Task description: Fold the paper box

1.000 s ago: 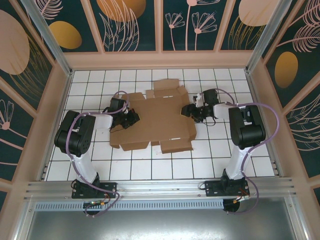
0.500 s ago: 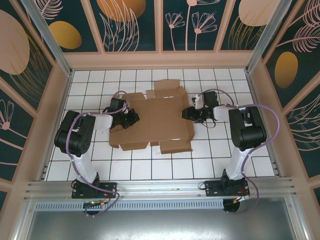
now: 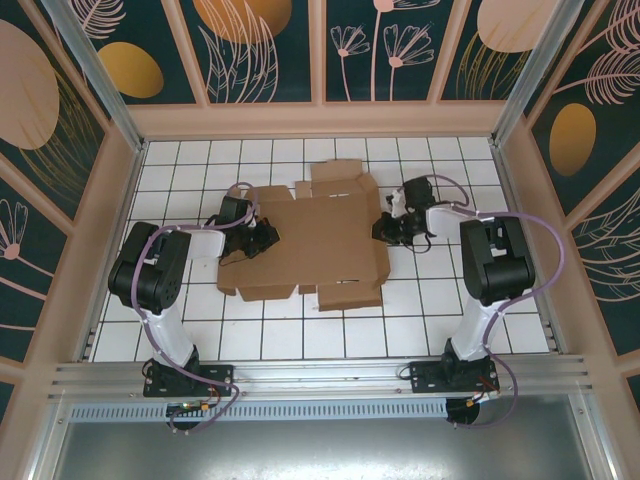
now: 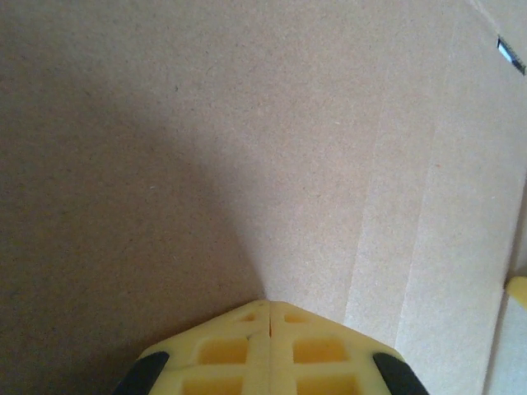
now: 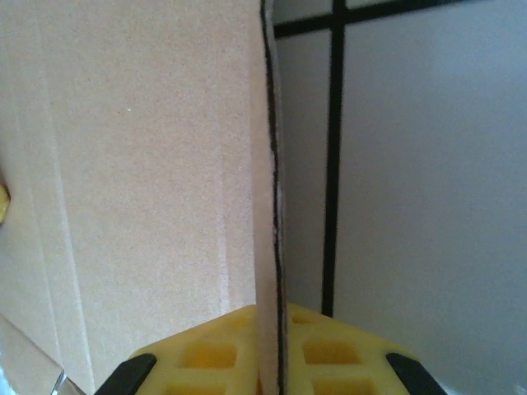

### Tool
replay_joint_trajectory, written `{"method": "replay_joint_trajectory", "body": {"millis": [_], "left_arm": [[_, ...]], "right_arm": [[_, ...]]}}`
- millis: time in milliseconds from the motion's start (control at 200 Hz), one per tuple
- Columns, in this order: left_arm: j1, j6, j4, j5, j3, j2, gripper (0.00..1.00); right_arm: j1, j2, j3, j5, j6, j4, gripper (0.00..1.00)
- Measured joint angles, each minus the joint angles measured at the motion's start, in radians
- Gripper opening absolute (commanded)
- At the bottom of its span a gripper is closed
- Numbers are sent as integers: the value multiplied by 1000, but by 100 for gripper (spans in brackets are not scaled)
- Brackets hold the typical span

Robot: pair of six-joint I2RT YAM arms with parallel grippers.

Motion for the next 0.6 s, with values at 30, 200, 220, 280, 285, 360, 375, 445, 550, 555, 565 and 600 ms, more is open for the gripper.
{"method": "replay_joint_trajectory", "body": {"millis": [30, 200, 220, 280, 285, 360, 375, 445, 550, 555, 565, 600], "left_arm": [[-4, -2, 0, 0, 0, 0, 0], [-80, -21, 7, 0, 0, 0, 0], [-92, -25, 8, 0, 0, 0, 0], [-124, -40, 15, 3, 0, 2, 0], [-128, -42, 15, 4, 0, 2, 0], [-156, -63, 19, 25, 0, 6, 0], [-161, -66, 19, 29, 0, 7, 0], [-171, -79, 19, 37, 0, 9, 0], [-172, -97, 27, 51, 2, 16, 0], [-172, -97, 27, 51, 2, 17, 0], [-172, -100, 29, 53, 2, 18, 0], [-172, -108, 36, 56, 2, 20, 0]], "right_arm": [[11, -11, 22, 32, -2, -31, 11], [84, -28, 236, 280, -53, -231, 9], [98, -28, 265, 320, -63, -259, 9], [137, -22, 341, 415, -86, -338, 9], [140, -21, 345, 422, -88, -343, 9], [196, 1, 425, 532, -108, -426, 9], [206, 6, 437, 551, -112, -438, 9], [251, 32, 489, 643, -125, -490, 9], [315, 66, 567, 753, -131, -563, 9], [320, 68, 573, 761, -131, -569, 9], [325, 72, 582, 772, -131, -576, 9], [352, 83, 612, 809, -132, -597, 10]]}}
